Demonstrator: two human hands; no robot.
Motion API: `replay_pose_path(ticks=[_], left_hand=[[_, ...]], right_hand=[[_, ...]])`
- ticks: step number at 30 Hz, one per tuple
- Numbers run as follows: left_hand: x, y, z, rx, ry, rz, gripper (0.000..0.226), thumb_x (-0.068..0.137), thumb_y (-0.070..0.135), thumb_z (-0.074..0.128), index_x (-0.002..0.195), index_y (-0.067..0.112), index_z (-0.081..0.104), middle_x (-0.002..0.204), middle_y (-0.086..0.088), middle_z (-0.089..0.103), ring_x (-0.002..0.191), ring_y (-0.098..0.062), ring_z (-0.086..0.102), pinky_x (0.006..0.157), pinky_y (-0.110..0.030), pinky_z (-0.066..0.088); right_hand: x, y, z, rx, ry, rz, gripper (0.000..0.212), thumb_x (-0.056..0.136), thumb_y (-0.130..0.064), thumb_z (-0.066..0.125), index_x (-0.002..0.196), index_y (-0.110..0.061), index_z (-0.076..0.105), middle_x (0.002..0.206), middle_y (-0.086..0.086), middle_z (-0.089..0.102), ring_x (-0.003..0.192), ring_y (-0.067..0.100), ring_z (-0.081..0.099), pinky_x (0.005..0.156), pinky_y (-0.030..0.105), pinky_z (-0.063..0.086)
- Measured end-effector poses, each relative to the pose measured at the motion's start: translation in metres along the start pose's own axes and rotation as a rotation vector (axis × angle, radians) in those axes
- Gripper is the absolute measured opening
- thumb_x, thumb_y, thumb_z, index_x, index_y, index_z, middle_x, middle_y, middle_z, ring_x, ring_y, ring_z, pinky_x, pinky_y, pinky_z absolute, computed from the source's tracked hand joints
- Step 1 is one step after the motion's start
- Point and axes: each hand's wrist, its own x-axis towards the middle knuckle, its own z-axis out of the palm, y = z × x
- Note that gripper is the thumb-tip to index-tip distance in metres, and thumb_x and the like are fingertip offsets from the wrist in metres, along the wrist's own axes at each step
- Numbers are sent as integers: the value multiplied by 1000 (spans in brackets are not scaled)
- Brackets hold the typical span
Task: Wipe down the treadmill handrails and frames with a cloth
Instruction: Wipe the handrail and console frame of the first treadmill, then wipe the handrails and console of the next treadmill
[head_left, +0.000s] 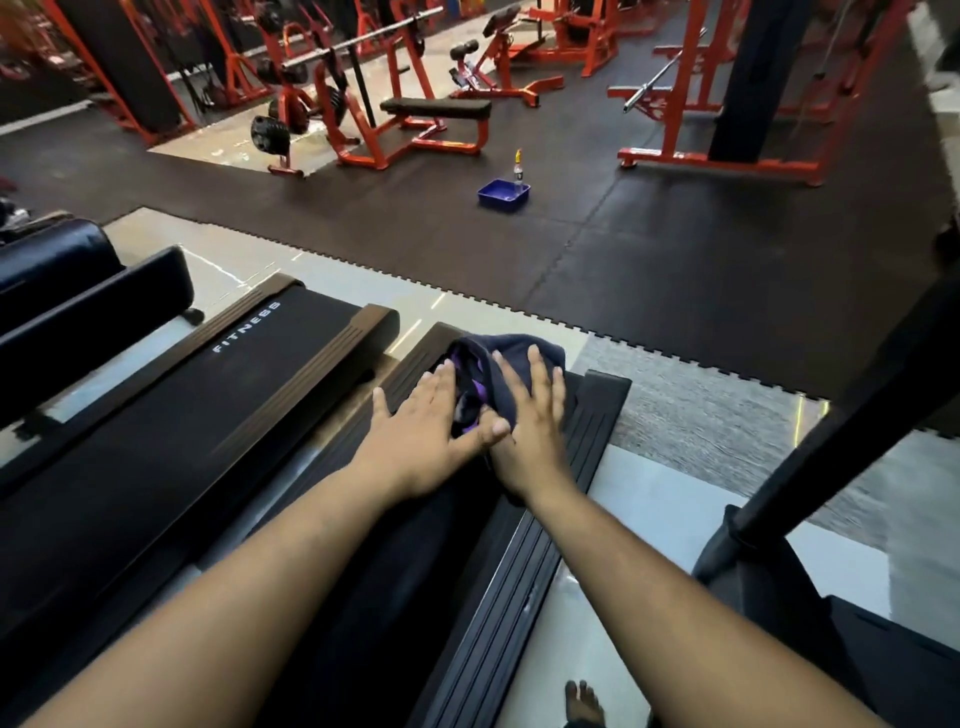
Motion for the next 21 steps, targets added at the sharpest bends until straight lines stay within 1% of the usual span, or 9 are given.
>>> replay_pose_path(ticks=[2, 4, 6, 8, 12, 14, 16, 18, 21], left_hand=[[24, 3, -6, -136, 24, -41, 129, 61, 103, 11, 165, 27, 1, 169, 1, 28, 156, -20, 24, 122, -65, 1], [44, 6, -9, -384, 32, -58, 128, 61, 106, 20, 164, 30, 14, 158, 0, 48, 147, -25, 42, 124, -59, 16], [60, 10, -7, -701, 49, 7, 115, 68, 101, 40, 158, 30, 34, 147, 4, 59, 137, -17, 54, 121, -45, 33], [70, 15, -6, -931, 84, 40, 91, 74, 89, 60, 145, 33, 52, 133, 8, 69, 125, -12, 63, 113, -44, 46], [88, 31, -15, -1224, 188, 11, 43, 89, 41, 74, 123, 14, 66, 110, -9, 77, 103, -32, 74, 85, -52, 61], [106, 38, -20, -1294, 235, -25, 25, 96, 21, 71, 116, 8, 67, 106, -14, 77, 93, -35, 75, 66, -40, 61], [129, 48, -25, -1308, 258, -37, 19, 97, 14, 68, 114, 6, 69, 101, -12, 77, 79, -27, 72, 50, -23, 51], [159, 59, -31, -1327, 254, -12, 18, 96, 9, 67, 114, 7, 70, 101, -8, 77, 83, -24, 73, 57, -23, 55], [212, 79, -37, -1366, 246, 10, 19, 97, 6, 65, 111, 18, 69, 107, -4, 78, 102, -25, 74, 86, -37, 61]], right_hand=[[18, -1, -12, -67, -51, -13, 70, 91, -63, 46, 157, -49, 27, 172, -13, -3, 157, 19, -2, 119, 59, 25], [30, 0, -22, -129, -88, -54, 66, 97, -54, 56, 157, -47, 29, 172, -8, 1, 156, 22, 4, 117, 62, 28], [39, -2, -31, -184, -53, -103, 65, 95, -54, 59, 155, -45, 35, 172, -4, 5, 155, 24, 10, 118, 59, 27], [46, -7, -40, -234, 26, -146, 69, 90, -61, 61, 153, -43, 40, 171, -2, 11, 153, 26, 14, 120, 55, 26], [64, -9, -66, -285, -16, -239, 82, 82, -69, 67, 154, -43, 40, 172, -2, 7, 154, 26, 10, 121, 49, 18], [79, -3, -81, -246, -18, -282, 83, 78, -72, 63, 153, -40, 43, 171, -1, 9, 153, 26, 14, 122, 44, 17], [102, 7, -98, -108, 35, -255, 75, 84, -55, 72, 151, -35, 47, 170, -1, 13, 149, 21, 21, 121, 37, 20], [133, 20, -114, 0, 102, -146, 69, 91, -38, 76, 152, -33, 45, 169, -3, 14, 150, 16, 21, 123, 36, 24], [190, 42, -134, 172, 102, 103, 79, 91, -49, 72, 157, -37, 31, 169, -7, 11, 153, 18, 21, 123, 45, 30]])
